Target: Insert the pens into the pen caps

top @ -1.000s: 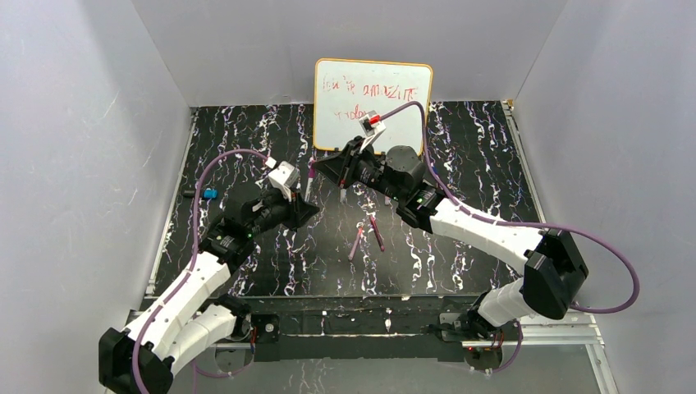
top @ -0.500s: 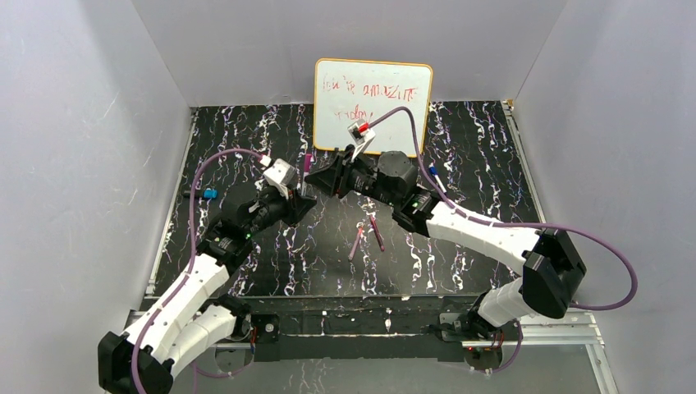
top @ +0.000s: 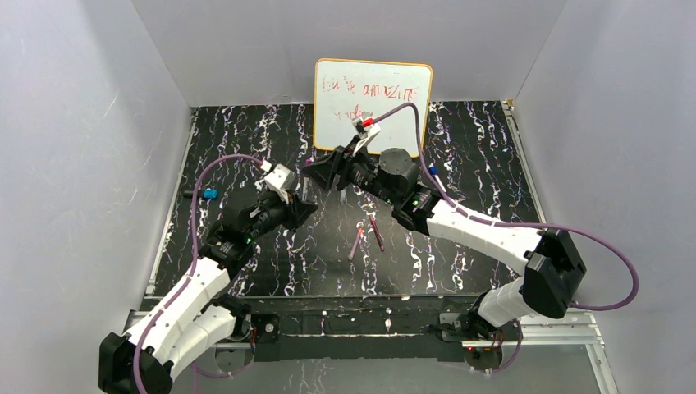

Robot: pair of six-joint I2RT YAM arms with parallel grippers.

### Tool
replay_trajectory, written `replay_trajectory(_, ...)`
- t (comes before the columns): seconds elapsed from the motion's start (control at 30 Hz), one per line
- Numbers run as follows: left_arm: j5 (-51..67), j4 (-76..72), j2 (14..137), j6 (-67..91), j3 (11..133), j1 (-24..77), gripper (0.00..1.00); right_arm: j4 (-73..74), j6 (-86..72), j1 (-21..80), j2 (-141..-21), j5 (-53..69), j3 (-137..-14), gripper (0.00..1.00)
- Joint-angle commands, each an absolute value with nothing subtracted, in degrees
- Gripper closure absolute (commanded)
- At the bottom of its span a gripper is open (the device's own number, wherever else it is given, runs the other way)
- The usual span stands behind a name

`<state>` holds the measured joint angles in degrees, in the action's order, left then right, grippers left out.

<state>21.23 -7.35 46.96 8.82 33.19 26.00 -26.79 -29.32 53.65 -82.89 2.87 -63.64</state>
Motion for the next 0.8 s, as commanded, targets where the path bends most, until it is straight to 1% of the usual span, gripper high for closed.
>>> replay_trajectory(0.0,23.02,-9.3,45.78,9.81,32.3,25.84,1.0,-31.0,-27.06,53.58,-83.07,-1.73,-67.55,0.34)
replay_trajectory(0.17,23.23,-9.28,45.97,9.85,32.15,25.84,1.0,-30.46,-26.85,53.57,-85.39,-0.38,-70.46,0.35)
replay_trajectory(0.57,22.85,-9.22,45.26,9.75,31.81,25.84,1.0,-29.25,-27.76,53.53,-88.5,3.52,-72.25,0.39)
replay_trajectory(0.67,22.89,-9.39,45.26,9.86,31.79,25.84,1.0,-29.32,-27.86,53.55,-89.05,4.1,-72.74,0.43)
replay_trajectory(0.77,22.94,-9.32,45.39,9.7,31.74,25.84,1.0,-29.45,-27.82,53.58,-89.46,4.71,-73.16,0.49)
